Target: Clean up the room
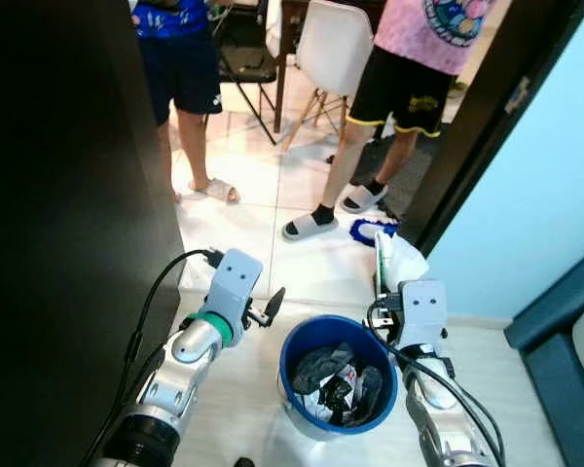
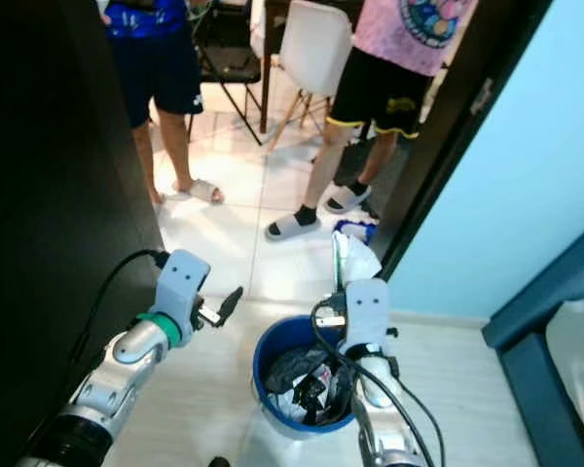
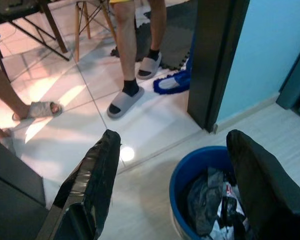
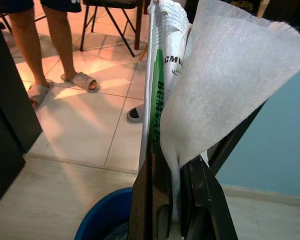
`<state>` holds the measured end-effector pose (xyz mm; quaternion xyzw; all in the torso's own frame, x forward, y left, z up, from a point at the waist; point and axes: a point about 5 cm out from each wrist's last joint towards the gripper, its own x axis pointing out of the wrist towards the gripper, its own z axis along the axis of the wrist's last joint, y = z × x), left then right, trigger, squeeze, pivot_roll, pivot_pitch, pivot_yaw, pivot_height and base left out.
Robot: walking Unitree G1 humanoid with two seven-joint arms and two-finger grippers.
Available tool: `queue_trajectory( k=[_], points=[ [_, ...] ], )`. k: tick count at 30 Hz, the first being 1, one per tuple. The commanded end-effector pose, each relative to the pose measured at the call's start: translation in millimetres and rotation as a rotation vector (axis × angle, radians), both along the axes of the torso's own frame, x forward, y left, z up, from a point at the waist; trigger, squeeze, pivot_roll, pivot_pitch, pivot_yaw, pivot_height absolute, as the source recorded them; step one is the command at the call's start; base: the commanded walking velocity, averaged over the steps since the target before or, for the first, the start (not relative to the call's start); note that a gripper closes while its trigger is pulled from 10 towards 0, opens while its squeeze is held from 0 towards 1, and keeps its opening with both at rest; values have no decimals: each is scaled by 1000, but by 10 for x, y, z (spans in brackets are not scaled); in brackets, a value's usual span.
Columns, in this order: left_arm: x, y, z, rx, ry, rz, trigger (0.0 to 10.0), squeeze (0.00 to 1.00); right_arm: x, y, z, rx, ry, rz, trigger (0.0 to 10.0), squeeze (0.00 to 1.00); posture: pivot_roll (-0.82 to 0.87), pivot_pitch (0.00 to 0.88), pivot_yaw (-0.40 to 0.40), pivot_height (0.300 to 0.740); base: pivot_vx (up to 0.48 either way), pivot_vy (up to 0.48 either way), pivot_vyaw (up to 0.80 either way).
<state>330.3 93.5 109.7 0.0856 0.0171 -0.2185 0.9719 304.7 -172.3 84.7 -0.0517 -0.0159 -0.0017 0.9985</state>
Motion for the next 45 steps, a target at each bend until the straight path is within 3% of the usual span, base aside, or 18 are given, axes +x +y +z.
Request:
queue_trajectory(
  k=[1, 18, 25, 34, 45],
  points=[
    [15, 33, -26, -6, 10, 24, 10000, 0, -5, -13, 4, 6, -9, -9, 10000, 0, -65, 86, 52, 740, 0, 0, 0],
    [53, 111, 58, -58, -21, 80, 10000, 0, 50, 49, 33, 10, -22, 15, 10000, 0, -46, 77, 37, 740, 0, 0, 0],
    [-2, 83, -69, -28, 6, 62, 10000, 0, 50, 65, -7, -7, -5, 29, 10000, 0, -48, 81, 27, 740, 0, 0, 0],
    [-68, 19, -175, 4, 26, 36, 10000, 0, -78, -173, -245, -65, 94, -23, 10000, 0, -66, 82, 17, 740, 0, 0, 0],
    [27, -4, -57, -12, -5, 40, 10000, 0, -33, -129, -150, -46, 44, -26, 10000, 0, -78, 74, 32, 740, 0, 0, 0]
  ],
)
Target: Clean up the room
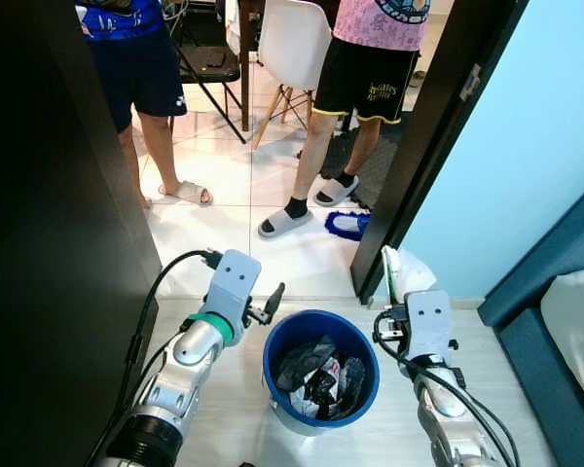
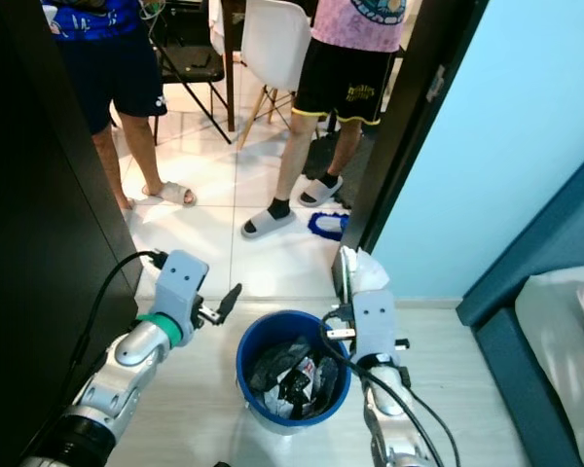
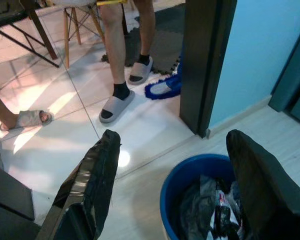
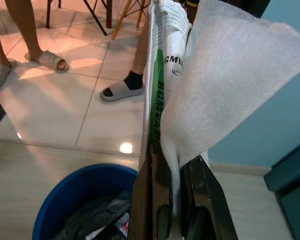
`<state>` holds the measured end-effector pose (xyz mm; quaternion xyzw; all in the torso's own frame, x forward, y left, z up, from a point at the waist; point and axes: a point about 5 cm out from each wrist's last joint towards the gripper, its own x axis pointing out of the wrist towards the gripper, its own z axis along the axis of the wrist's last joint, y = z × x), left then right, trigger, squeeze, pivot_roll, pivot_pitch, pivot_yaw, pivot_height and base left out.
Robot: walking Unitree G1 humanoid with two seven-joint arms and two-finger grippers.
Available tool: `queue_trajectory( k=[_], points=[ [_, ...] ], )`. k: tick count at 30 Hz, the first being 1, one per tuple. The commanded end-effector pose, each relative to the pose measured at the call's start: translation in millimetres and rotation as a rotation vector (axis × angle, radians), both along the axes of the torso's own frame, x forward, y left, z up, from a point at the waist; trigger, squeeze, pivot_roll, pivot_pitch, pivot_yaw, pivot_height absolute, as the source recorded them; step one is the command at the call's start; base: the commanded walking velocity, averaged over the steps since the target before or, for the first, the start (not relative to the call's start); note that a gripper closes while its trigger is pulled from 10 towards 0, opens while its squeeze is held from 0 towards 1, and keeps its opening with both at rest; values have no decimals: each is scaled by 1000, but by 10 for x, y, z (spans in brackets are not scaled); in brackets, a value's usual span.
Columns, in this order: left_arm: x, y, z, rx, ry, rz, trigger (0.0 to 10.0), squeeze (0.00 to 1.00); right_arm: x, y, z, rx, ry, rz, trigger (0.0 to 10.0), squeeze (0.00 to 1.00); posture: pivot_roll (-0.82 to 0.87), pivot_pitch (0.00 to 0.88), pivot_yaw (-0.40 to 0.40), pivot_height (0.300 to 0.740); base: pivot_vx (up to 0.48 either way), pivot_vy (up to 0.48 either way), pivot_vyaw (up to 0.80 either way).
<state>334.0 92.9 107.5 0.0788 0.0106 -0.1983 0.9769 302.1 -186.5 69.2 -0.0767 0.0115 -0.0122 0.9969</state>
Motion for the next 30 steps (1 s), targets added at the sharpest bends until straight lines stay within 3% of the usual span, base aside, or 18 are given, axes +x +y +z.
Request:
queue_trajectory(
  k=[1, 19, 26, 30],
  points=[
    [2, 1, -16, -6, 6, 4, 10000, 0, 0, 28, 16, 7, -17, 1, 10000, 0, -77, 73, 33, 740, 0, 0, 0],
    [32, 113, 95, -48, -20, 64, 10000, 0, 61, 94, 65, 21, -38, 20, 10000, 0, -54, 67, 26, 740, 0, 0, 0],
    [40, 161, 110, -70, -20, 91, 10000, 0, 67, 103, 58, 22, -35, 23, 10000, 0, -52, 67, 25, 740, 0, 480, 0],
    [35, 160, 122, -62, -31, 87, 10000, 0, 66, 104, 55, 22, -34, 23, 10000, 0, -51, 68, 24, 740, 0, 0, 0]
  ],
)
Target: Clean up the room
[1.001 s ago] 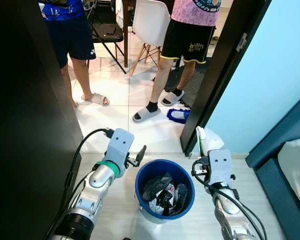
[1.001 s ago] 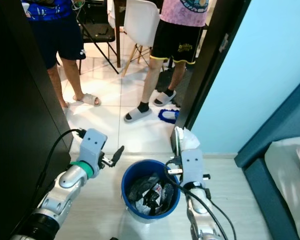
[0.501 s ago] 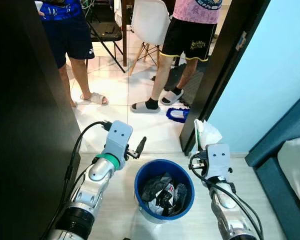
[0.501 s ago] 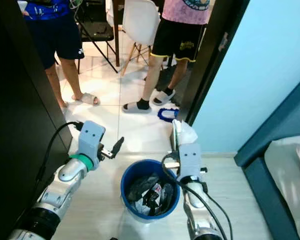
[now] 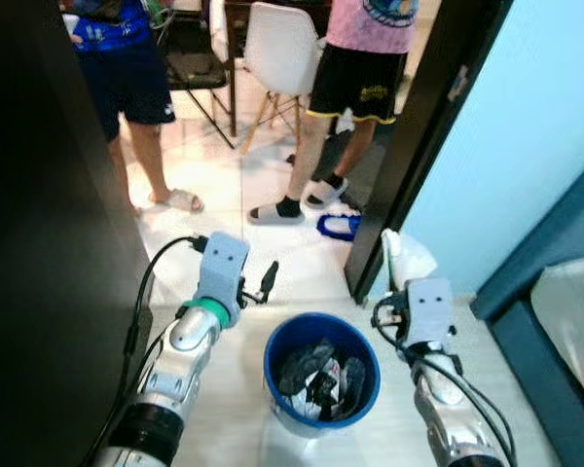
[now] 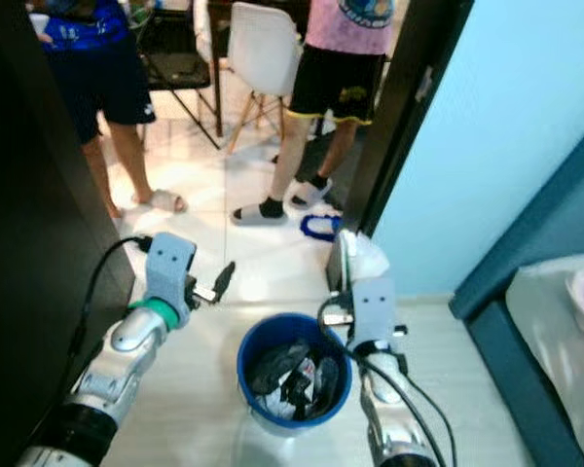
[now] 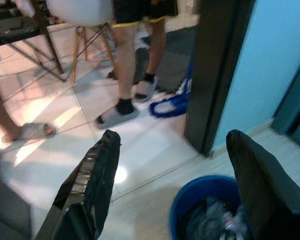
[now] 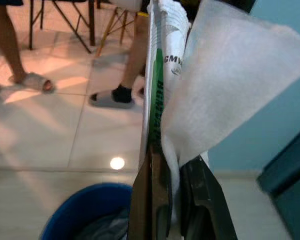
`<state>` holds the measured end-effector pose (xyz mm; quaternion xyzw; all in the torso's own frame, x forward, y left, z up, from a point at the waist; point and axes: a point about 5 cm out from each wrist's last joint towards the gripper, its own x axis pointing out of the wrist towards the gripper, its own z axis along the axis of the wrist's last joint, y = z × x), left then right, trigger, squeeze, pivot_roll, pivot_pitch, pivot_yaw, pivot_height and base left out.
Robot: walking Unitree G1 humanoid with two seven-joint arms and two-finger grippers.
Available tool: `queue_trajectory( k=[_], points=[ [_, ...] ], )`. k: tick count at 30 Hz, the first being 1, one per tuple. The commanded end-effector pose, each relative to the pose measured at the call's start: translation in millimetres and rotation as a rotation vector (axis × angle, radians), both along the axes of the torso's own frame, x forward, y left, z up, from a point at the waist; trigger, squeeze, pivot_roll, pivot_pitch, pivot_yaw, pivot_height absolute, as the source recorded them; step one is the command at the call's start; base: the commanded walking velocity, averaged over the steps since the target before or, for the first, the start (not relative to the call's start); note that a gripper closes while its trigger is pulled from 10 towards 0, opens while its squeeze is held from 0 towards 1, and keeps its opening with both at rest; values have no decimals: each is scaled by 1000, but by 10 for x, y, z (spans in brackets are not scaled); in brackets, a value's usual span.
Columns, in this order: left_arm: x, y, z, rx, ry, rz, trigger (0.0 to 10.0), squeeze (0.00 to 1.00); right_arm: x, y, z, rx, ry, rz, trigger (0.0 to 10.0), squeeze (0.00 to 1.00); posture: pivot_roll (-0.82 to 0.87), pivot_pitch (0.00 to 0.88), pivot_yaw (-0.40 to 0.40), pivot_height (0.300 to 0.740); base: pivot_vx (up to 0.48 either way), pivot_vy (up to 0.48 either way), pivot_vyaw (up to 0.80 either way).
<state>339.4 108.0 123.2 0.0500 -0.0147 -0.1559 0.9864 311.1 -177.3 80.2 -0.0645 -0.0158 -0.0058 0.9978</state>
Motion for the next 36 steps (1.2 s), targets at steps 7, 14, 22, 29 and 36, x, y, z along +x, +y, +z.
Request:
queue_trajectory(
  k=[7, 14, 22, 29, 36],
  points=[
    [-27, -12, -36, 15, 10, -3, 10000, 0, -31, 8, -65, -4, 23, 5, 10000, 0, -54, 71, 27, 740, 0, 0, 0],
    [-17, -1, -60, 22, 25, 13, 10000, 0, -40, 0, -72, -4, 23, 2, 10000, 0, -58, 73, 27, 740, 0, 0, 0],
    [-9, 15, -40, 49, 1, 26, 10000, 0, -47, -3, -76, -4, 22, 0, 10000, 0, -59, 73, 28, 740, 0, -420, 0],
    [-1, 22, -41, 37, 9, 32, 10000, 0, -43, -6, -78, -4, 24, 0, 10000, 0, -58, 73, 28, 740, 0, -69, 0],
    [-5, 13, -47, 32, 11, 35, 10000, 0, -44, -10, -79, -5, 25, 1, 10000, 0, -58, 75, 26, 740, 0, 0, 0]
  ],
)
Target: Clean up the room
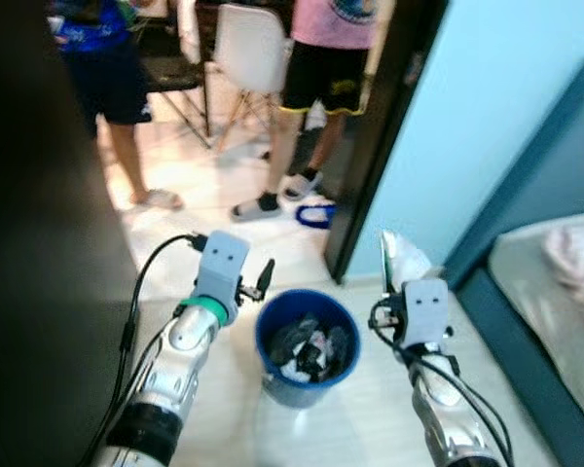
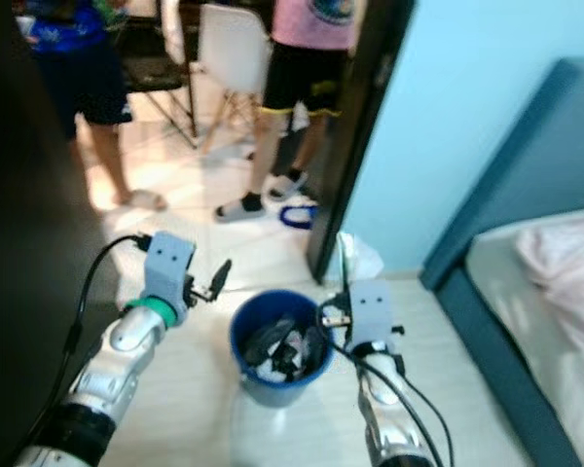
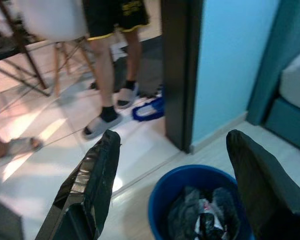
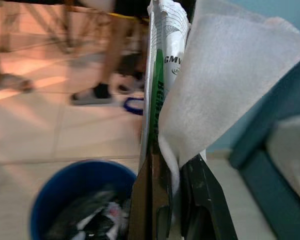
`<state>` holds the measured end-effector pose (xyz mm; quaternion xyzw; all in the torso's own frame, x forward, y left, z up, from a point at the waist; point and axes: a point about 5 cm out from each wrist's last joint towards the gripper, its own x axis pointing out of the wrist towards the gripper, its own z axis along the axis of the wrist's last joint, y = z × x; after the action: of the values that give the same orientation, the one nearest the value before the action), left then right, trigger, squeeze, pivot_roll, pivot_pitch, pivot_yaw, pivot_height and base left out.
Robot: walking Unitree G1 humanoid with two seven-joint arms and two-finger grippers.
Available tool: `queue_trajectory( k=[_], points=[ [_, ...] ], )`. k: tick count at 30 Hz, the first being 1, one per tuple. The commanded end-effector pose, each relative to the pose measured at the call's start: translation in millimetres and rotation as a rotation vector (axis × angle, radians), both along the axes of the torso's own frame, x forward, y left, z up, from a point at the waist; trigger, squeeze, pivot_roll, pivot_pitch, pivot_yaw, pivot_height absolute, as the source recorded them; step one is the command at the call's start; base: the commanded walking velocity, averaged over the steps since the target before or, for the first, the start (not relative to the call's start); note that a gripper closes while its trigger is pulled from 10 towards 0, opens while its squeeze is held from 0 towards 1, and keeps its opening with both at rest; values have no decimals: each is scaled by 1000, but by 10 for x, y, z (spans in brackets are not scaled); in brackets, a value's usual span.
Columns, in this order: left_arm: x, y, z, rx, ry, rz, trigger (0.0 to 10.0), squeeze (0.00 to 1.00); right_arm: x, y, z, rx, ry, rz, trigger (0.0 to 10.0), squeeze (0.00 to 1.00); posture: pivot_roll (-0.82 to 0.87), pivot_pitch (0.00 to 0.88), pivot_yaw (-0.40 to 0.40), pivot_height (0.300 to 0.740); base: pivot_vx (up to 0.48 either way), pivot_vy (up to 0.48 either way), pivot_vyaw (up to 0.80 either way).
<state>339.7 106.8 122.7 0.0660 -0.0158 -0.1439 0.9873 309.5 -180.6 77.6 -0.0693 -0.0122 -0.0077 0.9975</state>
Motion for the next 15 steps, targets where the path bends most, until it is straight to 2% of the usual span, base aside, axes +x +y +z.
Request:
queue_trajectory(
  k=[1, 15],
  points=[
    [-8, 23, -41, -1, 19, 11, 10000, 0, -28, 23, -54, 4, 18, 5, 10000, 0, -58, 75, 26, 740, 0, 0, 0],
    [-33, 3, -74, 13, 21, -3, 10000, 0, -19, 35, -37, -1, 12, 18, 10000, 0, -59, 76, 20, 740, 0, 0, 0]
  ],
)
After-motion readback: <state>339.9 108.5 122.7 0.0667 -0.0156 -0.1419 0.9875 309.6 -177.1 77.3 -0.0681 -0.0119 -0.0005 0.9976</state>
